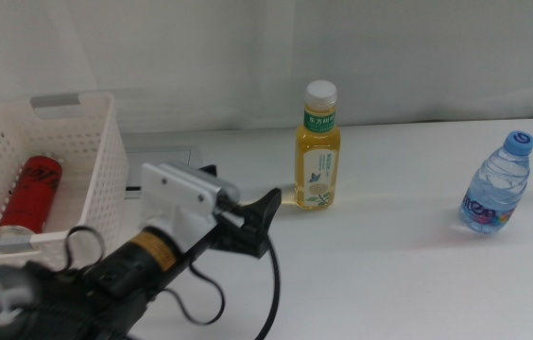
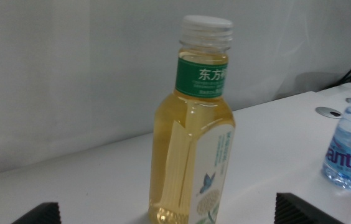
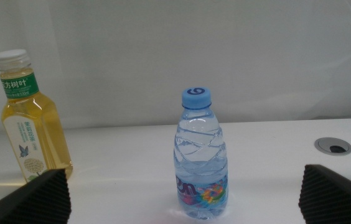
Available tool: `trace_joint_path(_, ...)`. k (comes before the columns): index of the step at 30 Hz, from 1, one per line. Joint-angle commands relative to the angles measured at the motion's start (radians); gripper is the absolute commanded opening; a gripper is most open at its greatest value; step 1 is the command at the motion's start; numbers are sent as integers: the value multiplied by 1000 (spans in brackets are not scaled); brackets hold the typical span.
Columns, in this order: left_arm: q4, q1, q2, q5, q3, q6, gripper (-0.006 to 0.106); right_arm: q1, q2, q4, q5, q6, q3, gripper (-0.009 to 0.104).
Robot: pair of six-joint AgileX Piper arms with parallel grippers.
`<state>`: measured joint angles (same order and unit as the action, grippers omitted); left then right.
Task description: Use arms to grab the bottles and put them into the dustbin to the left of the table.
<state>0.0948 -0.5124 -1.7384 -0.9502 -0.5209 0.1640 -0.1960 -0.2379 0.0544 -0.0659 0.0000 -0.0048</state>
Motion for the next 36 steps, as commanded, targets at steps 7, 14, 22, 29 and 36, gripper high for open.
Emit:
trace_joint_path(7, 64, -6, -140, -10, -163, 59, 89, 7, 3, -11, -2, -8, 19, 103)
trace_joint_path(14, 134, -6, -249, 3, -286, 121, 88, 7, 3, -11, -2, -8, 19, 103)
trace_joint_path(22, 159, -38, -367, 111, -453, 159, 88, 7, 3, -11, -4, -8, 19, 103)
trace_joint_path(29, 149, -49, -444, 255, -620, 220, 88, 7, 3, -11, -6, -8, 19, 103)
trace_joint_path(36, 129, -49, -484, 348, -715, 226, 88, 7, 3, -11, -6, -8, 19, 103)
